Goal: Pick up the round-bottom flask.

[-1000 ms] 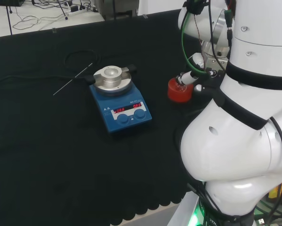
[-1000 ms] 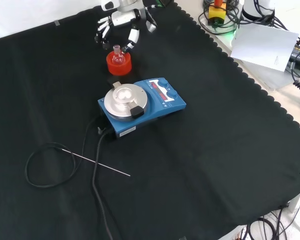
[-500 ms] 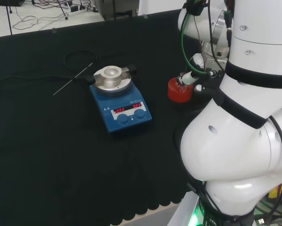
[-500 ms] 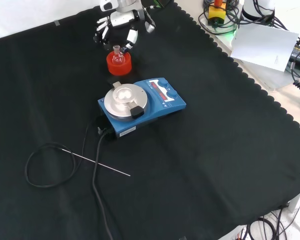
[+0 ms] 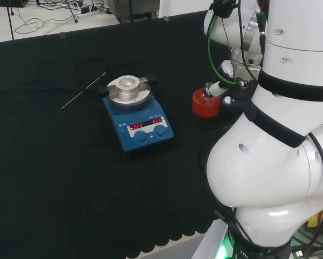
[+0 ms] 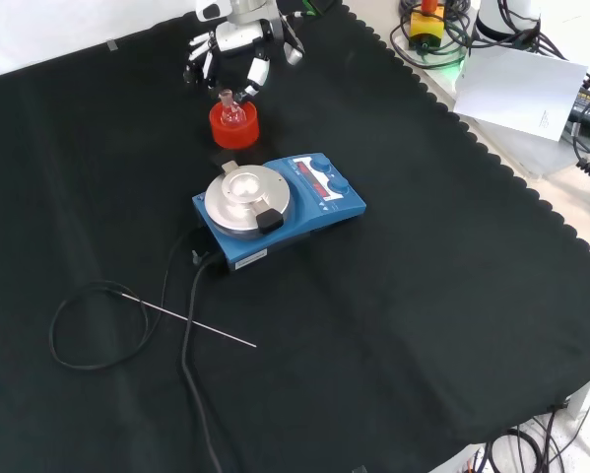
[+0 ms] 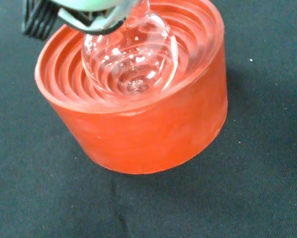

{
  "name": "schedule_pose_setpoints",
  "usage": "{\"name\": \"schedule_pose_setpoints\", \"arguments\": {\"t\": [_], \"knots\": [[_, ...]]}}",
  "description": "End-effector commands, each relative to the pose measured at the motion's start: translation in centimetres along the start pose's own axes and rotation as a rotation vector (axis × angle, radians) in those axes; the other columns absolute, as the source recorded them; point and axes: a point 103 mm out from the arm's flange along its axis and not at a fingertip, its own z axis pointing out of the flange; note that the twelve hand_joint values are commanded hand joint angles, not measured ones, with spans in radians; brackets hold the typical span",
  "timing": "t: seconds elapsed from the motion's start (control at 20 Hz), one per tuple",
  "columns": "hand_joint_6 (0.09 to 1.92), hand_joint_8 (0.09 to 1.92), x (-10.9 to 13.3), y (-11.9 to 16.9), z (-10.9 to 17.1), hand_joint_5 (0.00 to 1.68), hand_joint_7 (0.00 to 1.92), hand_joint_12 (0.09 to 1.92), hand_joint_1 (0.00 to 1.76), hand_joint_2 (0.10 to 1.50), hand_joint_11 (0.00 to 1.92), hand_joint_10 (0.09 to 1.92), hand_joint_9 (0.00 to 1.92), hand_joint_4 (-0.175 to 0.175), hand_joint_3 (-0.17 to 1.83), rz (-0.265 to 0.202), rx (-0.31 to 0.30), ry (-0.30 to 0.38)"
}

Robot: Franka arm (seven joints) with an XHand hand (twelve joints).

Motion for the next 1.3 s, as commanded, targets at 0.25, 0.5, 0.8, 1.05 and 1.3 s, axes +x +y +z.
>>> {"name": "schedule_pose_setpoints", "arguments": {"t": [0.25, 0.5, 0.8, 1.05, 1.3], "knots": [[0.80, 0.71, 0.6, 0.1, 0.0, 0.91, 0.29, 1.41, 0.88, 0.66, 0.08, 0.67, 0.49, -0.050, 0.58, -0.017, 0.007, 0.011], [0.84, 0.71, 1.5, 0.0, 0.2, 0.89, 0.28, 1.41, 0.89, 0.66, 0.08, 0.66, 0.49, -0.052, 0.58, -0.019, 0.005, -0.006], [0.84, 0.72, 1.1, 0.1, 0.0, 1.00, 0.29, 1.42, 0.95, 0.75, 0.08, 0.67, 0.50, 0.032, 0.51, -0.008, -0.014, -0.030], [0.88, 0.70, 1.2, 0.2, -0.4, 1.11, 0.36, 1.38, 1.07, 0.81, 0.15, 0.63, 0.58, 0.172, 0.49, 0.013, -0.026, -0.068], [0.90, 0.70, 1.4, 0.2, -1.4, 1.12, 0.39, 1.38, 1.07, 0.77, 0.17, 0.62, 0.60, 0.175, 0.56, 0.009, -0.030, -0.065]]}}
